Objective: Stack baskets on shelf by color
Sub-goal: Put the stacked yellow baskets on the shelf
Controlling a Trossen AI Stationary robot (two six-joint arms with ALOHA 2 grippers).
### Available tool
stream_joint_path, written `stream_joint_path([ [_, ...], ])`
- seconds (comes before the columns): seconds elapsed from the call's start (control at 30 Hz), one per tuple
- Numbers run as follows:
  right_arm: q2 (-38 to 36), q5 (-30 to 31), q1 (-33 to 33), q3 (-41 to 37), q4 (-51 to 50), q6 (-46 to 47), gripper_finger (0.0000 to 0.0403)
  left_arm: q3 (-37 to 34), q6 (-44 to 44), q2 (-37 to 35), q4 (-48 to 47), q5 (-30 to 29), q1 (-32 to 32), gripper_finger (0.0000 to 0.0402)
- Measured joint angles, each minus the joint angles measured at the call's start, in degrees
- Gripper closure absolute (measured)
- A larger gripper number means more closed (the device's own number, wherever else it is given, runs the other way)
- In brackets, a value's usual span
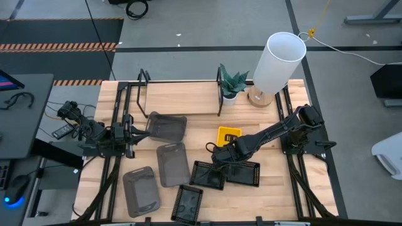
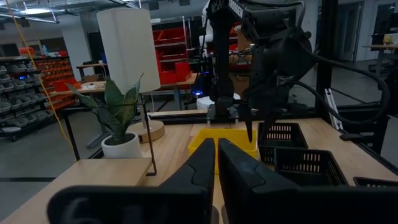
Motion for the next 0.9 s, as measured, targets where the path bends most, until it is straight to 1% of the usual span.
stream_joint_path([
  [0.2, -0.01, -1.41, -0.59, -4.71, 5.18, -0.56, 0.0303, 0.00, 0.00, 0.00, 0.00, 0.01, 0.01, 0.0367],
  [0.33, -0.01, -1.31, -1.36, -5.38, 6.32, -0.63, 0.0318, 0.00, 0.00, 0.00, 0.02, 0.00, 0.00, 0.0366],
  [0.47, -0.01, -1.44, -1.85, -5.40, 6.31, -0.72, 0.0341, 0.00, 0.01, 0.00, 0.01, 0.01, 0.01, 0.0372],
  [0.63, -0.01, -1.62, -2.20, -5.40, 6.31, -1.14, 0.0383, 0.00, 0.00, 0.00, 0.00, 0.02, 0.00, 0.0376],
  [0.9, -0.01, -1.61, -2.20, -5.40, 6.29, -1.59, 0.0381, 0.00, 0.02, 0.00, 0.01, 0.02, 0.02, 0.0367],
])
